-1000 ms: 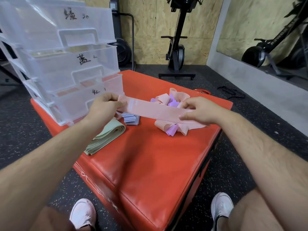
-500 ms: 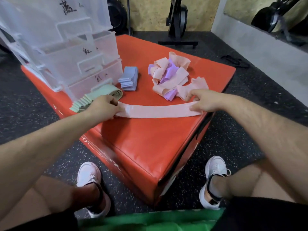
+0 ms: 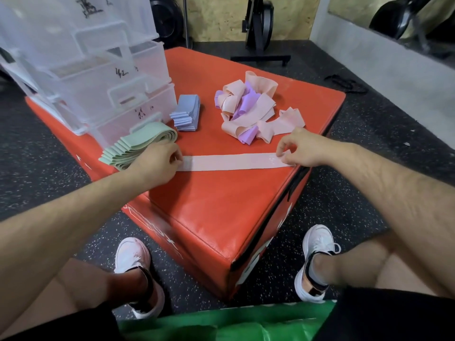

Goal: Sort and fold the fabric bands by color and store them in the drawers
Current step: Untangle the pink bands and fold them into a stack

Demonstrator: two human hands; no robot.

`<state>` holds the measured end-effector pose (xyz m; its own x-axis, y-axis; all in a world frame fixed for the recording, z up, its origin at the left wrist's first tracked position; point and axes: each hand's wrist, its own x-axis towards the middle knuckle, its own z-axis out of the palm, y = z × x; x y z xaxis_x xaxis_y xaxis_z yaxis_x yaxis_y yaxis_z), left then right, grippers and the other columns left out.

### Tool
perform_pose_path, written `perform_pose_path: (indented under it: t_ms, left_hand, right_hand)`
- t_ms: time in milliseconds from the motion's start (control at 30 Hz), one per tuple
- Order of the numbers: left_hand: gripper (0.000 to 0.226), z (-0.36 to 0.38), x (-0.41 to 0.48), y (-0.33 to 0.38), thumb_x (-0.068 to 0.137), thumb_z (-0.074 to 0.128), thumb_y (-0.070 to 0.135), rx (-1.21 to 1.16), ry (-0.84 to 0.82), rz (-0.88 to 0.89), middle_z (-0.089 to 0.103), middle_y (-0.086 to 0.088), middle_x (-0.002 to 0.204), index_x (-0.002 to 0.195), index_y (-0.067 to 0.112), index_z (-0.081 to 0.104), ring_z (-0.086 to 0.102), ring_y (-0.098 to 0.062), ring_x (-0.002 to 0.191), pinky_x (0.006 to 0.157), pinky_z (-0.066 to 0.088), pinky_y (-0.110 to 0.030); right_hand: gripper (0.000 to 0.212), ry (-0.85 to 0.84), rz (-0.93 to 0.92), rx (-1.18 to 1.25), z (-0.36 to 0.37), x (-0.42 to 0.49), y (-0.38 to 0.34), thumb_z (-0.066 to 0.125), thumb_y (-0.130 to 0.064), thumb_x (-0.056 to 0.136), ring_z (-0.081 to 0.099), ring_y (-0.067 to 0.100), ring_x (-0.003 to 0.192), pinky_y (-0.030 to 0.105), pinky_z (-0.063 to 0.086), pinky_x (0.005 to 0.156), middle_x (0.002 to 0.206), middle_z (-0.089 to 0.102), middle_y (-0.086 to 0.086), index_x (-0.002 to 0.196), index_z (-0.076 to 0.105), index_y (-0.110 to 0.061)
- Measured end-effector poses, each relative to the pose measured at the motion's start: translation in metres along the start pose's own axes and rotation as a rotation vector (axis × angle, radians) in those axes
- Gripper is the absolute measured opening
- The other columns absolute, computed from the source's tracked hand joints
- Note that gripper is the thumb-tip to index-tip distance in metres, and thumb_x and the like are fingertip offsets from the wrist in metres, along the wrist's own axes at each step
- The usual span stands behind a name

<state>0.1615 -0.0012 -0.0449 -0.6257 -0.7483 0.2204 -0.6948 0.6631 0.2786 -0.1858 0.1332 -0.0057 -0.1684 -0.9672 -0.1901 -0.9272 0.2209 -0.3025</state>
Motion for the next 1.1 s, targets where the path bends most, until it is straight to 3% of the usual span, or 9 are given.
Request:
perform_pose_path:
  t_ms: [167, 267, 433, 567, 667, 767, 867, 1000, 1100]
  left_hand:
    - [0.008, -0.006, 0.005, 0.003, 0.076, 0.065, 0.009, 0.034, -0.009, 0.034, 0.056, 0.001, 0.078, 0.076, 0.018, 0.065, 0.055, -0.024, 0.079, 0.072, 0.044, -0.033]
    - [0.006, -0.006, 0.017, 0.011, 0.073, 0.062, 0.016, 0.053, 0.017, 0.053, 0.060, -0.002, 0.077, 0.076, 0.016, 0.068, 0.059, -0.025, 0.078, 0.075, 0.049, -0.037]
    - [0.008, 0.001, 0.053, 0.050, 0.084, 0.065, 0.023, -0.055, -0.021, -0.034, 0.061, 0.003, 0.093, 0.091, 0.020, 0.066, 0.058, -0.017, 0.086, 0.074, 0.039, -0.024]
    - [0.030, 0.009, 0.088, 0.080, 0.086, 0.066, 0.036, -0.147, -0.051, -0.068, 0.054, -0.005, 0.110, 0.112, 0.023, 0.059, 0.057, -0.023, 0.096, 0.085, 0.043, -0.030]
    - [0.051, 0.016, 0.110, 0.087, 0.082, 0.069, 0.051, -0.170, -0.082, -0.125, 0.054, -0.010, 0.113, 0.124, 0.026, 0.054, 0.056, -0.028, 0.100, 0.093, 0.046, -0.038]
    - [0.052, 0.022, 0.122, 0.090, 0.081, 0.074, 0.046, -0.246, -0.186, -0.160, 0.061, -0.008, 0.104, 0.123, 0.023, 0.054, 0.057, -0.025, 0.089, 0.082, 0.047, -0.033]
    - [0.024, 0.019, 0.129, 0.093, 0.089, 0.067, 0.026, -0.306, -0.136, -0.192, 0.063, -0.003, 0.093, 0.112, 0.021, 0.061, 0.058, -0.022, 0.081, 0.067, 0.041, -0.026]
    - [0.014, 0.006, 0.131, 0.099, 0.088, 0.065, 0.011, -0.560, -0.055, -0.266, 0.056, 0.005, 0.073, 0.096, 0.022, 0.063, 0.052, -0.009, 0.059, 0.044, 0.035, -0.010]
    - [0.011, -0.007, 0.126, 0.104, 0.087, 0.072, 0.018, -0.652, -0.008, -0.215, 0.055, 0.007, 0.067, 0.092, 0.024, 0.064, 0.051, -0.001, 0.053, 0.052, 0.041, -0.015]
  right_hand:
    - [0.016, -0.010, -0.011, -0.041, -0.005, 0.000, -0.009, 0.067, -0.025, 0.080, 0.062, 0.018, 0.093, 0.035, 0.053, 0.085, 0.118, 0.044, -0.002, 0.087, 0.067, -0.040]
    - [0.017, 0.019, -0.052, -0.038, -0.007, 0.007, -0.018, 0.064, -0.027, 0.086, 0.057, 0.017, 0.102, 0.032, 0.045, 0.091, 0.121, 0.045, -0.003, 0.099, 0.067, -0.038]
    - [0.015, 0.066, -0.133, -0.038, -0.008, 0.027, -0.038, 0.060, -0.026, 0.091, 0.056, 0.017, 0.104, 0.034, 0.045, 0.093, 0.121, 0.048, -0.003, 0.104, 0.067, -0.031]
    - [0.018, 0.086, -0.142, -0.047, -0.014, 0.043, -0.051, 0.055, -0.025, 0.094, 0.055, 0.019, 0.103, 0.037, 0.047, 0.091, 0.114, 0.048, -0.005, 0.106, 0.067, -0.032]
    - [0.019, 0.085, -0.146, -0.053, -0.020, 0.054, -0.060, 0.054, -0.025, 0.097, 0.053, 0.018, 0.099, 0.032, 0.044, 0.081, 0.107, 0.048, -0.008, 0.108, 0.067, -0.030]
    - [0.022, 0.099, -0.162, -0.057, -0.023, 0.059, -0.064, 0.052, -0.022, 0.096, 0.055, 0.018, 0.102, 0.032, 0.045, 0.080, 0.110, 0.053, -0.006, 0.112, 0.067, -0.027]
    - [0.025, 0.089, -0.169, -0.059, -0.026, 0.061, -0.064, 0.051, -0.019, 0.095, 0.056, 0.016, 0.104, 0.032, 0.048, 0.085, 0.117, 0.060, -0.006, 0.114, 0.065, -0.026]
    - [0.023, 0.127, -0.145, 0.030, -0.029, 0.062, -0.062, 0.053, -0.017, 0.090, 0.055, 0.004, 0.071, 0.028, 0.048, 0.065, 0.111, 0.064, -0.009, 0.107, 0.065, -0.027]
    - [0.017, 0.161, -0.126, 0.121, -0.030, 0.064, -0.063, 0.062, -0.027, 0.088, 0.061, 0.012, 0.085, 0.034, 0.054, 0.081, 0.104, 0.060, -0.011, 0.104, 0.067, -0.026]
